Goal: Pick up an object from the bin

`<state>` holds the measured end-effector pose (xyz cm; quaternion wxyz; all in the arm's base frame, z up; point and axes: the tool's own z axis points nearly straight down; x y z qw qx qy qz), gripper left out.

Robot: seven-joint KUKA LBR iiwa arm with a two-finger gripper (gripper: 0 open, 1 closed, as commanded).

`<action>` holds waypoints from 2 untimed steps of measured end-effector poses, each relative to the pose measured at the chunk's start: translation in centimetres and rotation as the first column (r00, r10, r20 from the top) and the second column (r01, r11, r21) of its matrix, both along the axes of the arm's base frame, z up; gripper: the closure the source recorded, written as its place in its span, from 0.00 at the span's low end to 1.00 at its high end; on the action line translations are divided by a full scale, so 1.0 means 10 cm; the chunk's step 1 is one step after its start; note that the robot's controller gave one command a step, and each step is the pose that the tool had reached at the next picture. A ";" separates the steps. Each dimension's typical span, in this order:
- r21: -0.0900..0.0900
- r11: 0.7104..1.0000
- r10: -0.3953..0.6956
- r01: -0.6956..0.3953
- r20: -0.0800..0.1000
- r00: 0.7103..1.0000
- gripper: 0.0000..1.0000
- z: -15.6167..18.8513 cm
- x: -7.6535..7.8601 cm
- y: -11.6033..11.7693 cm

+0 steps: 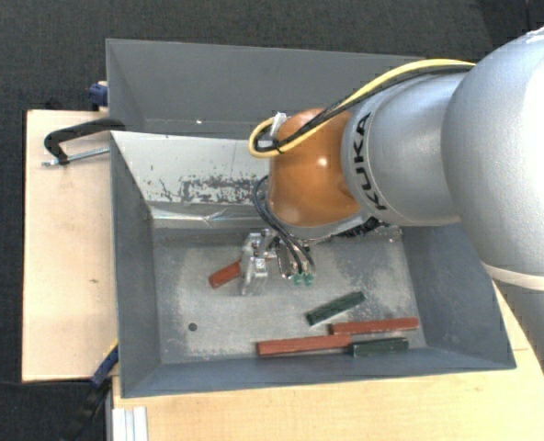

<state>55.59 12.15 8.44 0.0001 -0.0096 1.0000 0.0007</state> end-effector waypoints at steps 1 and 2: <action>0.000 1.000 0.000 0.000 0.000 1.000 0.00 0.00 0.00 0.00; 0.000 1.000 0.000 0.000 0.000 1.000 0.00 0.00 0.00 0.00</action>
Offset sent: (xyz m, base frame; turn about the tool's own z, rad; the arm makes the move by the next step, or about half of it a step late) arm 0.0000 0.0000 0.0000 0.0000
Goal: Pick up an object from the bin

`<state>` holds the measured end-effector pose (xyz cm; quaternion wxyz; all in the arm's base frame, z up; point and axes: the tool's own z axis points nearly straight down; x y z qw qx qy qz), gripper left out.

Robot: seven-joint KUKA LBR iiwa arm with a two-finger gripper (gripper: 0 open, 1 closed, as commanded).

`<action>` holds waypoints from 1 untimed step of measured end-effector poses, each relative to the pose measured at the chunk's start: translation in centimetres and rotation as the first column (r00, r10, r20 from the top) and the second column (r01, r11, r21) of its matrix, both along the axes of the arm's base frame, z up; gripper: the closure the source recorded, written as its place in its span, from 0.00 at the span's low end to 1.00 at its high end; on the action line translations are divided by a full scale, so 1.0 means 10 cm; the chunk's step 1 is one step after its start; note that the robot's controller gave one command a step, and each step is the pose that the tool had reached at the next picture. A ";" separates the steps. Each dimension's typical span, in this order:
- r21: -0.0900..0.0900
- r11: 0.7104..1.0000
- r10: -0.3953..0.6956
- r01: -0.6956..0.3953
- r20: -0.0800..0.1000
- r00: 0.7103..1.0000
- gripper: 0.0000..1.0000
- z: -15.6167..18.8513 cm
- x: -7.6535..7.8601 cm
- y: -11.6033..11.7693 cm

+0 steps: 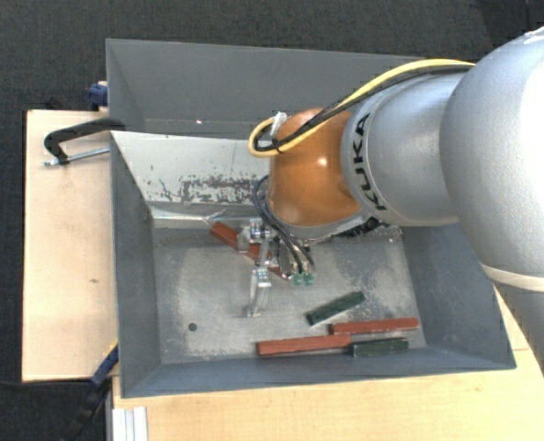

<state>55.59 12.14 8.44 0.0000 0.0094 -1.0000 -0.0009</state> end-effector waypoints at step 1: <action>0.002 0.997 0.071 -0.071 0.002 0.997 0.00 0.27 0.19 -0.36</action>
Offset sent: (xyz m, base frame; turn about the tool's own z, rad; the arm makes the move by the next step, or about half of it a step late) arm 0.0438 -0.0231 -0.0144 0.0150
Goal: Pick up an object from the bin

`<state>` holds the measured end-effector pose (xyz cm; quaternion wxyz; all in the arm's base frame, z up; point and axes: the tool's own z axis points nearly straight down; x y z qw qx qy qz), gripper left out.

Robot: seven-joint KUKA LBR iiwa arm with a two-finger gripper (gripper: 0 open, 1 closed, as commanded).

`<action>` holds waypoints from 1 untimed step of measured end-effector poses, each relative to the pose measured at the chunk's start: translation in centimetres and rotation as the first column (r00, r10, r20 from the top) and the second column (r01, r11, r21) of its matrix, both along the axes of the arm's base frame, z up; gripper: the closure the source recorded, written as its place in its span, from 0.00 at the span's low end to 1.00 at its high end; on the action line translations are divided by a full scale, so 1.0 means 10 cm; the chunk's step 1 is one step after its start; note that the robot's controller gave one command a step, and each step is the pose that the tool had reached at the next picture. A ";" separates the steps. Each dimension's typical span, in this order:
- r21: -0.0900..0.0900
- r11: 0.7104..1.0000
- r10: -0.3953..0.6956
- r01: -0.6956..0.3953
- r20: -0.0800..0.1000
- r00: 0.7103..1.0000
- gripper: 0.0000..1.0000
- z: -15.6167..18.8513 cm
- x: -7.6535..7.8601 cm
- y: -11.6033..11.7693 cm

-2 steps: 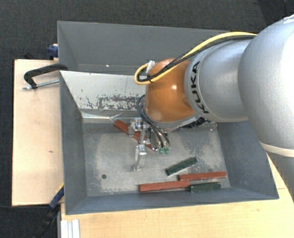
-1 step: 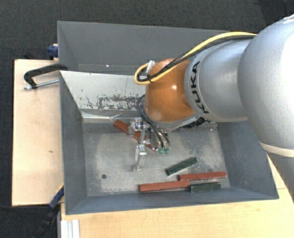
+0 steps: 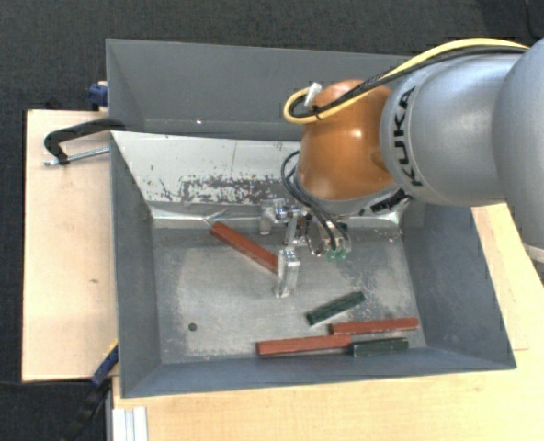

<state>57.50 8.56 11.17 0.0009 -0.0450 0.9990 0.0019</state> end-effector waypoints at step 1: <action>-0.001 0.996 -0.085 0.085 0.002 0.996 1.00 -0.41 0.26 0.14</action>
Offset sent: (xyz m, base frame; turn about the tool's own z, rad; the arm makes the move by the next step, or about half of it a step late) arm 0.0000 0.0000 0.0000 0.0000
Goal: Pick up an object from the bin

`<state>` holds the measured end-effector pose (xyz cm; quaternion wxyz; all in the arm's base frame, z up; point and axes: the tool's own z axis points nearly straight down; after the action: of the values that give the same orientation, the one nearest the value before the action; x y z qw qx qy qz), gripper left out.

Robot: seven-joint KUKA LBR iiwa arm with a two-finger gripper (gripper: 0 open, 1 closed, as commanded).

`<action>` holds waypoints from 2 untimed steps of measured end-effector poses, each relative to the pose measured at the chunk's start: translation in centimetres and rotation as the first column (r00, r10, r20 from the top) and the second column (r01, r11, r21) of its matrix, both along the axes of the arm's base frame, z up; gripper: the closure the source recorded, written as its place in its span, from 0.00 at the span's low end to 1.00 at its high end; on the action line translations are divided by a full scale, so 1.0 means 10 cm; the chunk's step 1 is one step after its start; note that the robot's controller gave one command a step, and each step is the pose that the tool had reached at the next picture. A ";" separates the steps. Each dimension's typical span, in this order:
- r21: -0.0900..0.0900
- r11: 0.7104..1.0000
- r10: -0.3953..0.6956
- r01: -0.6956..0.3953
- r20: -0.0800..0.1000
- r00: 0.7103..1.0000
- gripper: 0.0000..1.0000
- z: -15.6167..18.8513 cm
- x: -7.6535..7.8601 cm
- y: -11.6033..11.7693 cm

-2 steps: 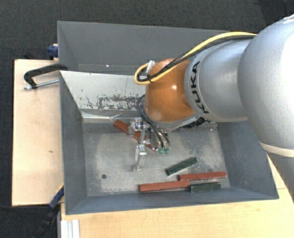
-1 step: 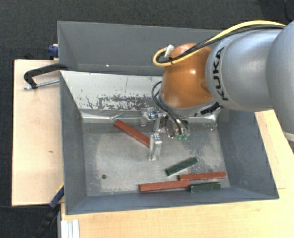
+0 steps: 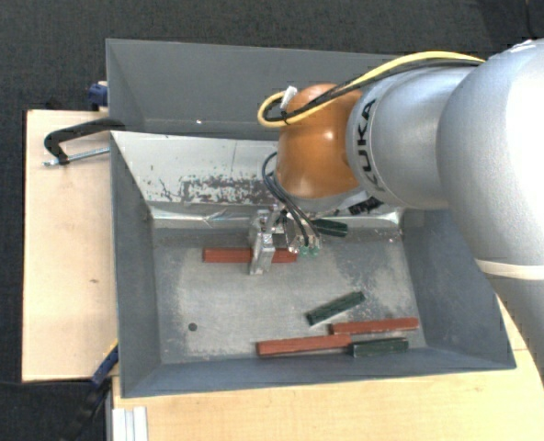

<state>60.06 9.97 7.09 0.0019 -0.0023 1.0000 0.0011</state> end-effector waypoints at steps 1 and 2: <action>0.000 1.000 -0.001 0.001 0.000 1.000 1.00 0.00 0.00 0.00; -0.001 1.000 0.011 -0.011 -0.006 1.000 1.00 0.49 -0.12 -0.04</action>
Offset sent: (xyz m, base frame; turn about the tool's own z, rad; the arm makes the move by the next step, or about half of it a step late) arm -0.0156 -0.0063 0.0732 -0.0157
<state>58.82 9.60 11.99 -0.0009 -0.0081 1.0000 0.0006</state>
